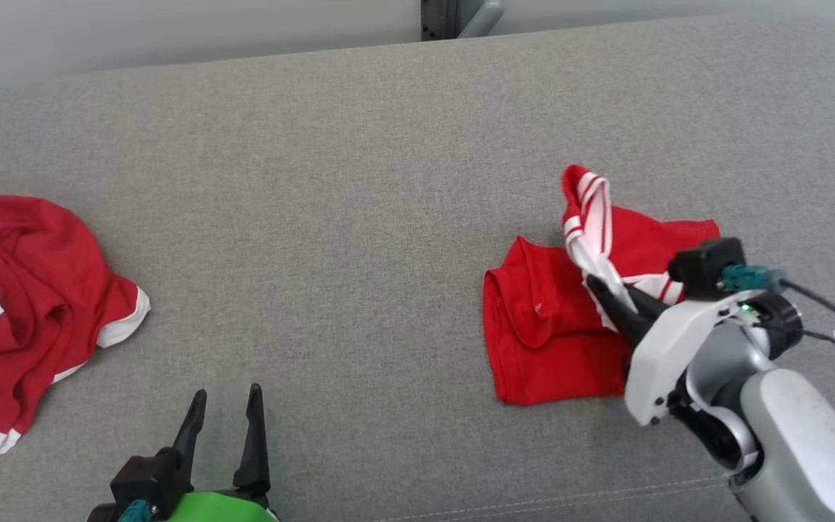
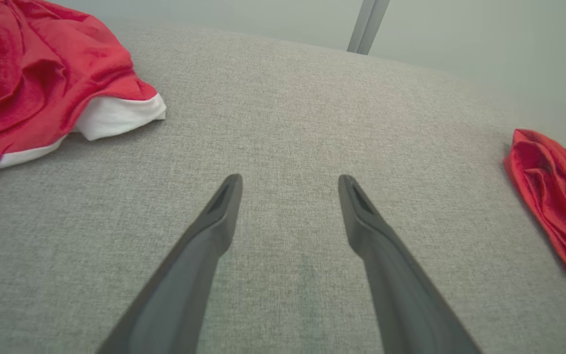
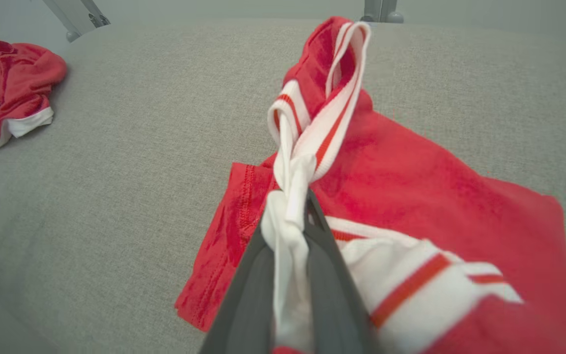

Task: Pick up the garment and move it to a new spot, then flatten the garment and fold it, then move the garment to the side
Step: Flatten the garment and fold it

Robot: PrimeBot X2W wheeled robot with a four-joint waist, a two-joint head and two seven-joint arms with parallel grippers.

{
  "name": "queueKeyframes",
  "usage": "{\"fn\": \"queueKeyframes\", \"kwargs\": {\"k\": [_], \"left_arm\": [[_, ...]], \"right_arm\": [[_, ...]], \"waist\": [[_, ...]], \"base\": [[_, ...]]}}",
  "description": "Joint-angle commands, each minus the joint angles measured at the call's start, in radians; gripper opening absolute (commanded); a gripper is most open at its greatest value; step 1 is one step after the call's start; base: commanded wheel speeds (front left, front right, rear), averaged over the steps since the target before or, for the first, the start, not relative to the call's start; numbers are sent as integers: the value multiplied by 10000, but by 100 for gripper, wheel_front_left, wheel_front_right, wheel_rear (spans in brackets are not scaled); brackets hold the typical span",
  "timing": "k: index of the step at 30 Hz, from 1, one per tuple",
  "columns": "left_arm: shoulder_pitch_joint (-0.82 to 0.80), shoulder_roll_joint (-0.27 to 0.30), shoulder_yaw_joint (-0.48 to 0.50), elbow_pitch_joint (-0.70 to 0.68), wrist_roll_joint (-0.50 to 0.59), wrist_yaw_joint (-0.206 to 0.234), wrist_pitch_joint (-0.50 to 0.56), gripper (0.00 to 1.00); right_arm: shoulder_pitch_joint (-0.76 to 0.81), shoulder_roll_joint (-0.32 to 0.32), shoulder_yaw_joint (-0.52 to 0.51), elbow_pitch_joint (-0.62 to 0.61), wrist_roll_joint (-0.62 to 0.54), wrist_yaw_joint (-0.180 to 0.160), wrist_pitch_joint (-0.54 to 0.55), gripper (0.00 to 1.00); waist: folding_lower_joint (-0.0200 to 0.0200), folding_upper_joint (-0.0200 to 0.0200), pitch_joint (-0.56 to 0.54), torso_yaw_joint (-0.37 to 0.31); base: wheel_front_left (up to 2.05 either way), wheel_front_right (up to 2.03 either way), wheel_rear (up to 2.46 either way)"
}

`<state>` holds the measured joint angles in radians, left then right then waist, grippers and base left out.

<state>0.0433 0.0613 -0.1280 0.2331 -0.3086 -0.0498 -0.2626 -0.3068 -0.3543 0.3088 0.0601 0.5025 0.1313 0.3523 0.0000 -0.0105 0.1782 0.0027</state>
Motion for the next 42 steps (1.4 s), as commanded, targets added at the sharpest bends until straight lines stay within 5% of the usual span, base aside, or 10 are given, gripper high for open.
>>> {"fn": "queueKeyframes", "kwargs": {"k": [1,6,13,14,15,16,24,31,42], "left_arm": [[-141,-1,89,166,59,0,-26,100],[-248,-63,149,507,176,-67,-26,100],[-309,-88,200,787,249,-155,-26,100],[-322,-91,215,818,248,-160,-26,100],[-320,-93,231,844,251,-179,-26,100],[-304,-95,271,857,257,-188,-26,100],[248,-100,580,823,184,-172,-26,100],[672,-99,691,410,77,-39,-26,100],[1057,-95,1087,-599,495,-218,-23,100]], "right_arm": [[189,327,214,-17,-430,-11,-170,0],[334,1329,880,497,-921,-9,-352,0],[52,1856,1166,1317,-1446,-8,-651,0],[16,1909,1178,1395,-1533,-8,-774,7],[-7,1980,1193,1444,-1612,-8,-924,72],[-11,2087,1105,1483,-1624,-8,-1085,100],[836,2481,-95,480,-1898,-8,-2718,100],[2240,2111,-2160,-853,-2914,-9,-3914,100],[3351,2412,-4819,475,-5102,-11,-6058,100]], "waist": [[0,105,87,70],[0,105,47,79],[0,105,-66,136],[0,105,-82,153],[0,105,-100,165],[0,105,-124,168],[0,105,-578,-6],[0,105,-950,-234],[0,105,-1606,-336]], "base": [[0,0,0],[0,0,0],[0,0,0],[0,0,0],[0,0,0],[0,0,0],[0,0,0],[0,0,0],[0,0,0]]}}
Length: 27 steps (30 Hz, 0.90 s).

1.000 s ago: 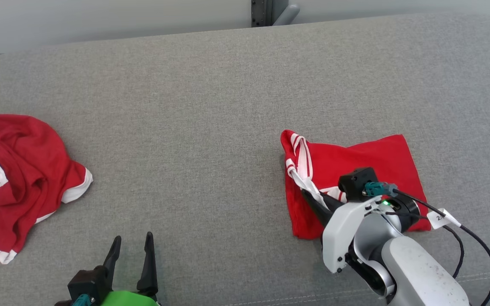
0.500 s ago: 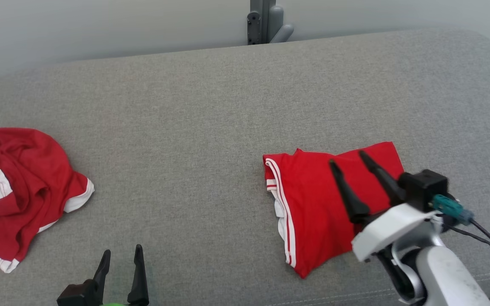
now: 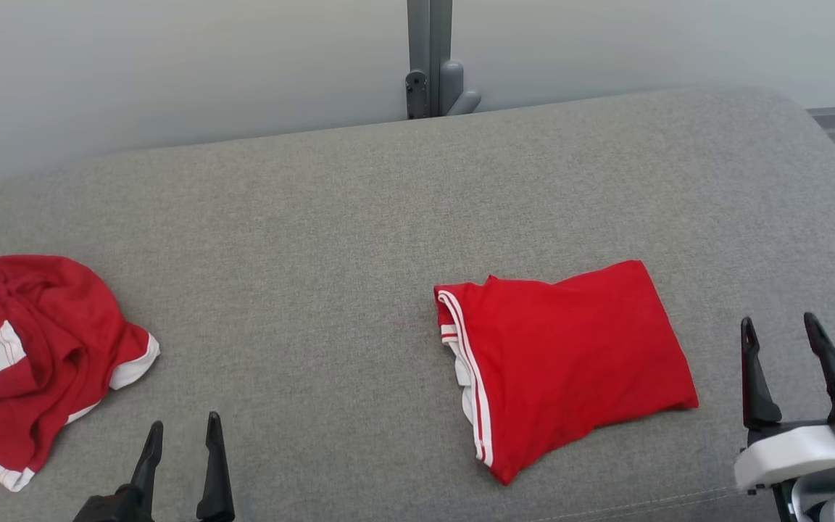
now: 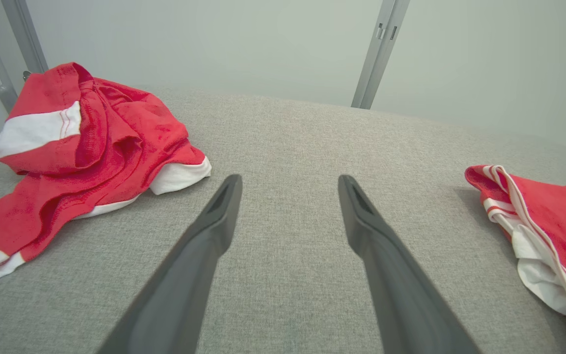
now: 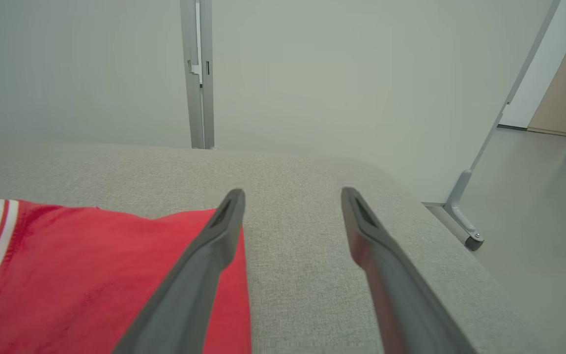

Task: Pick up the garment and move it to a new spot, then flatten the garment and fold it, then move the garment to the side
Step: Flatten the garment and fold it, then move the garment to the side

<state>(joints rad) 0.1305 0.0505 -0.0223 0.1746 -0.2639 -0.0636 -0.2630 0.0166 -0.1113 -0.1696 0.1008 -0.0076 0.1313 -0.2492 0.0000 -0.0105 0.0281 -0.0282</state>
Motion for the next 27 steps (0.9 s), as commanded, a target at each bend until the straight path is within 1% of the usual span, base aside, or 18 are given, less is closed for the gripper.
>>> {"fn": "queueKeyframes", "kwargs": {"k": [1,4,10,13,20,27], "left_arm": [[206,9,46,-45,51,-72,-12,100],[220,12,64,-133,236,-135,-12,100],[-7,13,148,-19,493,-243,-12,100],[-81,12,128,112,560,-280,-12,100],[-237,12,148,377,581,-350,-12,100],[-146,11,140,435,448,-287,-12,100]], "right_arm": [[132,7,-51,287,25,-11,-98,100],[173,-28,54,1040,-19,-11,-165,100],[39,-24,470,1745,151,-11,-166,100],[-60,18,632,1822,155,-11,-167,100],[-445,53,1395,1986,170,-11,-170,100],[-489,-27,1475,1948,197,-11,-171,100]], "waist": [[0,105,-151,-25],[0,105,-270,51],[0,105,-360,219],[0,105,-366,256],[0,105,-260,323],[0,105,-273,486]], "base": [[0,0,0],[0,0,0],[0,0,0],[0,0,0],[0,0,0],[0,0,0]]}}
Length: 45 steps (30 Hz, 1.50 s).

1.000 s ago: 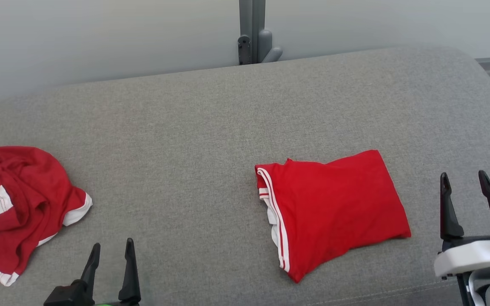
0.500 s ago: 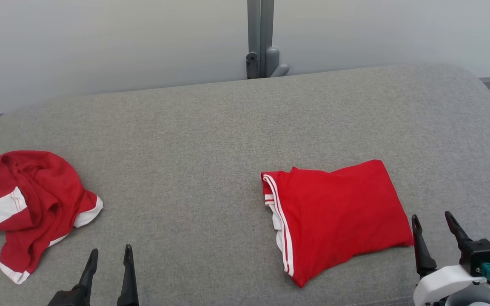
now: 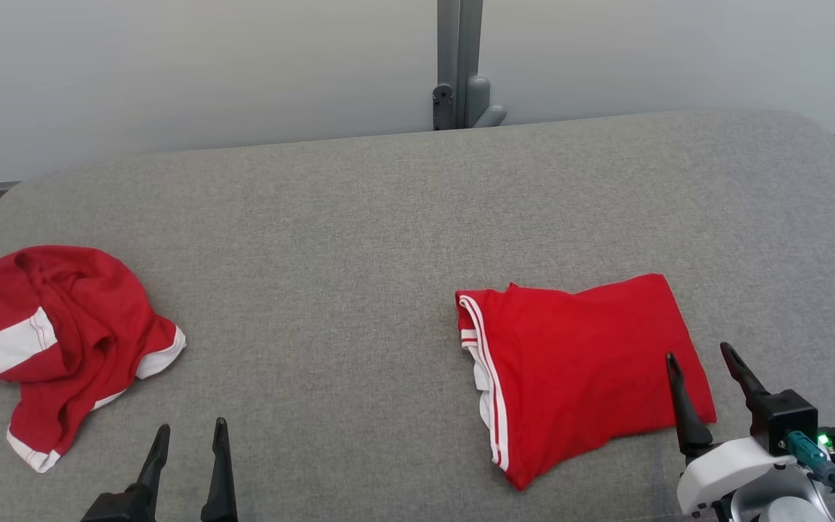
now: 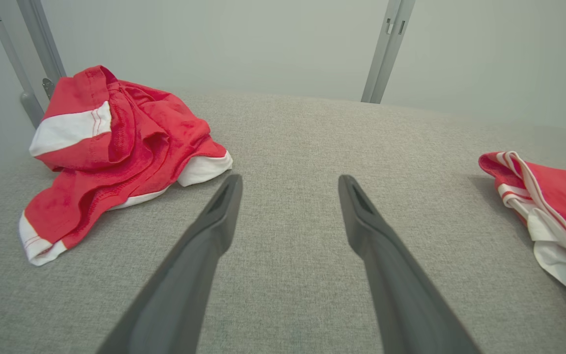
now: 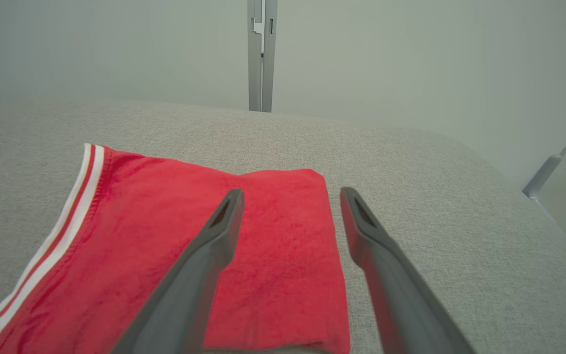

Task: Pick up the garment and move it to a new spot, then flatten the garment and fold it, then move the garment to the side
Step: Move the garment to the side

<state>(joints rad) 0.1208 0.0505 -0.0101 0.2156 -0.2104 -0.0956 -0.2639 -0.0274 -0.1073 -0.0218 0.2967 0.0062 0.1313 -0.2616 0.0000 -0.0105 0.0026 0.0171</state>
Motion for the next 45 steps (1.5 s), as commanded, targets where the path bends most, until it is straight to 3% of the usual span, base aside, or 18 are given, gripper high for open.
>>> {"fn": "queueKeyframes", "kwargs": {"k": [1,16,21,24,27,33,39,45], "left_arm": [[-32,11,25,32,-99,44,-2,100],[157,11,152,56,-188,55,-2,100],[249,11,197,-63,-271,125,-2,100],[206,11,134,-136,-296,103,-2,100],[0,13,124,-236,-290,99,-2,100],[-387,11,1,-324,-300,124,-2,100],[-830,11,28,-273,-171,111,-2,100],[-1136,12,162,-246,-20,17,-2,100]], "right_arm": [[-20,-78,-10,-16,62,-11,-46,100],[-77,-199,195,196,107,-11,-47,100],[-373,-396,632,479,1095,-9,-22,100],[-1065,-1086,1054,584,2131,-15,805,100],[-1543,-1697,1416,425,3138,-12,2405,100],[-2132,-2632,1369,306,4081,-12,4323,100],[-2604,-2611,1663,1177,4712,-9,5025,100],[-3284,-2556,2002,2310,4931,-14,4881,100]], "waist": [[0,105,-28,58],[0,105,-51,261],[0,105,-6,213],[0,105,211,168],[0,105,563,159],[0,105,1315,282],[0,105,2134,483],[0,105,2451,517]], "base": [[0,0,0],[0,0,0],[0,0,0],[0,0,0],[0,0,0],[0,0,0],[0,0,0],[0,0,0]]}}
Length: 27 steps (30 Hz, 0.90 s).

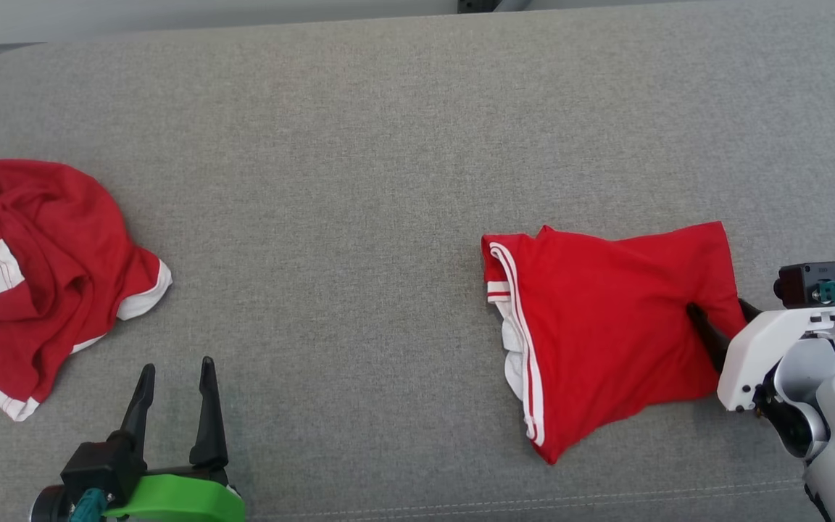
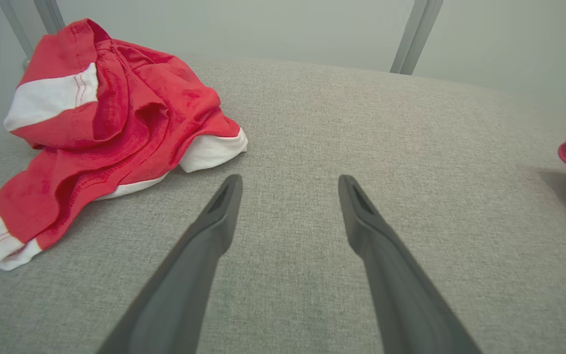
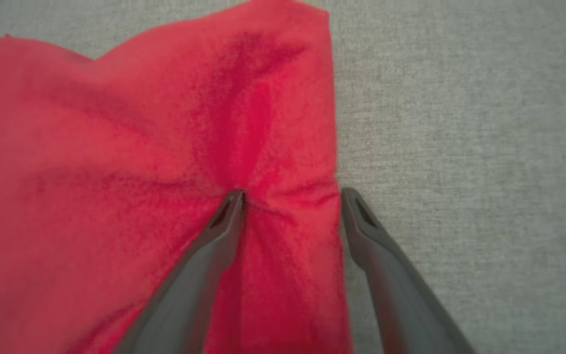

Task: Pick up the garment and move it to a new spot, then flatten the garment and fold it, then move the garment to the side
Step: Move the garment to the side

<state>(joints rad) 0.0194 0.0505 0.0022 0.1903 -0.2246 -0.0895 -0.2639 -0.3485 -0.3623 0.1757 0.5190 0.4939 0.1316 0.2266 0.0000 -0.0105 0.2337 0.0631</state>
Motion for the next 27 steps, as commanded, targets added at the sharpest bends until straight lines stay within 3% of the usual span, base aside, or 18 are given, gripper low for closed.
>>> {"fn": "queueKeyframes", "kwargs": {"k": [1,2,5,14,19,27], "left_arm": [[-151,11,21,12,145,-61,-2,100],[-162,11,-15,10,157,-74,-2,100],[-32,12,-13,-45,151,-95,-2,100],[-367,12,95,-1159,223,-73,-1,100],[-723,100,246,-1539,607,-192,-2,100],[-881,345,480,-1499,868,-312,-2,100]], "right_arm": [[-169,6,35,271,145,-19,-41,49],[-251,7,134,390,209,-21,-75,1],[-479,-43,461,566,554,-21,-249,0],[-2492,-1332,467,981,684,-18,-578,0],[-3898,-1911,-338,1897,25,-18,-1010,0],[-5307,-2072,-1930,4124,-1634,-18,-2333,0]], "waist": [[0,105,153,43],[0,105,154,14],[0,105,43,-178],[0,105,881,-1156],[0,105,1798,-1608],[0,105,2390,-1832]], "base": [[0,0,0],[0,0,0],[0,0,0],[0,0,0],[0,0,0],[0,0,0]]}}
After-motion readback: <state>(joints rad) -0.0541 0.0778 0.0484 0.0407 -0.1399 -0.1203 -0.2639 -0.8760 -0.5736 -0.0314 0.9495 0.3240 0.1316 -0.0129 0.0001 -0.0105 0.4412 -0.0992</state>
